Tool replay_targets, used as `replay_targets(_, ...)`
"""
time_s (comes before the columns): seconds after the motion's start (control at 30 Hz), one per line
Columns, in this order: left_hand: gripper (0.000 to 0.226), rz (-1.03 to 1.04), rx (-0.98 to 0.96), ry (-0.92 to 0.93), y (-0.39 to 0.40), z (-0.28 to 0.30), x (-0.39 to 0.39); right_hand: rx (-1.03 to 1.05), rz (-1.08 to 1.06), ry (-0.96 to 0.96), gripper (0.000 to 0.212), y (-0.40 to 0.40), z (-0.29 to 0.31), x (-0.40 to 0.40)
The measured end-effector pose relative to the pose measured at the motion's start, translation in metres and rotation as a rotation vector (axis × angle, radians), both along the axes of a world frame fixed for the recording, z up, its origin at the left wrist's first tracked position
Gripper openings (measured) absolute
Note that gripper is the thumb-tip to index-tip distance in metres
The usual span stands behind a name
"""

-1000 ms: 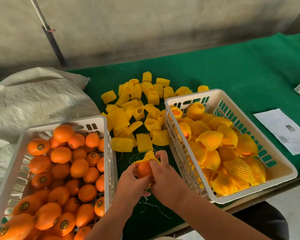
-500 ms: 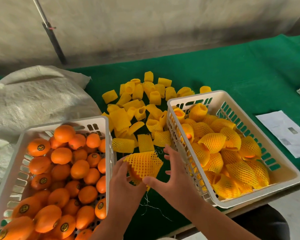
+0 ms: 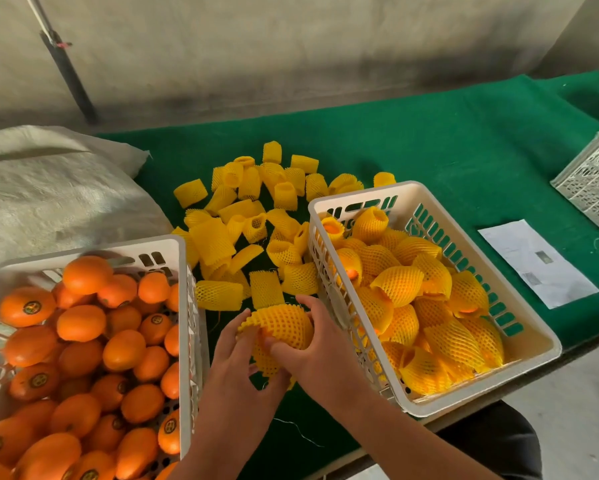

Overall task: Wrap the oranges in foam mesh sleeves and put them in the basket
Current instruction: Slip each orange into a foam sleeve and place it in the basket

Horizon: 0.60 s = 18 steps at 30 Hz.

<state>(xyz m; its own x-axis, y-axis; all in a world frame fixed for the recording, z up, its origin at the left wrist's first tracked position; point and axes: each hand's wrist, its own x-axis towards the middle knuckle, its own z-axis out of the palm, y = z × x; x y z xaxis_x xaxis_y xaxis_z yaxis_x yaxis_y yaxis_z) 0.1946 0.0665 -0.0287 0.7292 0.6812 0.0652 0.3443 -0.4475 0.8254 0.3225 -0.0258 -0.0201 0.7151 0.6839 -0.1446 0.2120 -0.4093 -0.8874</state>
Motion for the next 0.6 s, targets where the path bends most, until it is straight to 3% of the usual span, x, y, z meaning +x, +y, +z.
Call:
replay_targets(0.13, 0.075, -0.047, -0.042, -0.039, 0.009, 0.013, -0.006, 0.024, -0.071, 0.014, 0.078, 0.003, 0.008, 0.029)
replay_targets(0.27, 0.052, -0.021, 0.302, 0.125, 0.034, 0.014, -0.029, 0.136, -0.332, 0.103, 0.070, 0.000, 0.024, 0.096)
replay_targets(0.37, 0.096, -0.089, 0.443, 0.417, 0.048, 0.006, -0.040, 0.126, -0.528, 0.124, 0.079, -0.004, 0.024, 0.154)
replay_targets(0.47, 0.122, -0.126, 0.384, 0.673, 0.054, -0.010, -0.047, -0.003, -0.564, -0.006, 0.074, -0.005, 0.013, 0.202)
replay_targets(0.53, 0.112, -0.157, 0.359, 0.657, 0.055, -0.014, -0.046, -0.114, -0.539, -0.126, 0.074, -0.003, 0.005, 0.224)
replay_targets(0.6, 0.077, -0.210, 0.421, 0.688, 0.061, -0.012, -0.040, -0.206, -0.507, -0.236, 0.075, 0.000, -0.002, 0.242)
